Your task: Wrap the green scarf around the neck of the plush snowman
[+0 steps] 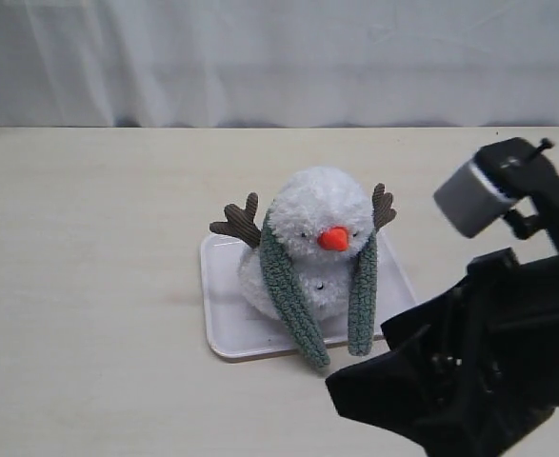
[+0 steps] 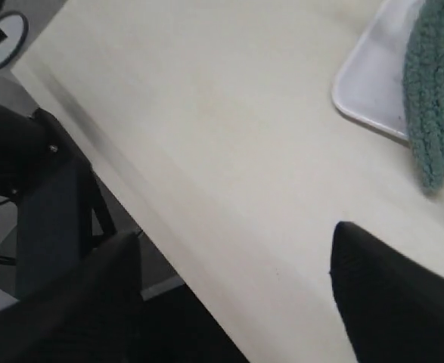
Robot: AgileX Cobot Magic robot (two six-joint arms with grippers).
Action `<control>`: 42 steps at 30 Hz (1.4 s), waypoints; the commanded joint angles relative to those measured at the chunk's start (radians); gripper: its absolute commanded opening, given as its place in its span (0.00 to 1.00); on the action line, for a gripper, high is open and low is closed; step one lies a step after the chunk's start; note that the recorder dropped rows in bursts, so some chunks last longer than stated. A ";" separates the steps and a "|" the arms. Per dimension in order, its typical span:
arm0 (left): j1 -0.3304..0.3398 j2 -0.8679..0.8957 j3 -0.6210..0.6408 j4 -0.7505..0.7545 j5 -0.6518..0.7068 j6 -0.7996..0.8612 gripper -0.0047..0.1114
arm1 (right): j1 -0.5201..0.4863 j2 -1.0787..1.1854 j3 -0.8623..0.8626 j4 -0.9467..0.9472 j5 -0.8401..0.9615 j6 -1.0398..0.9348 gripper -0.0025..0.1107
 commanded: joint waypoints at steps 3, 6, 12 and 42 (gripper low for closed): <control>-0.006 -0.002 0.002 0.001 -0.010 0.000 0.04 | -0.003 -0.159 -0.001 -0.035 0.004 -0.020 0.37; -0.006 -0.002 0.002 0.001 -0.010 0.000 0.04 | -0.003 -0.233 -0.001 -0.070 0.004 -0.020 0.24; -0.006 -0.002 0.002 0.001 -0.010 0.000 0.04 | -0.003 -0.389 -0.001 -0.135 0.014 -0.020 0.06; -0.006 -0.002 0.002 0.001 -0.010 0.000 0.04 | -0.003 -0.873 -0.001 -0.226 0.010 0.011 0.06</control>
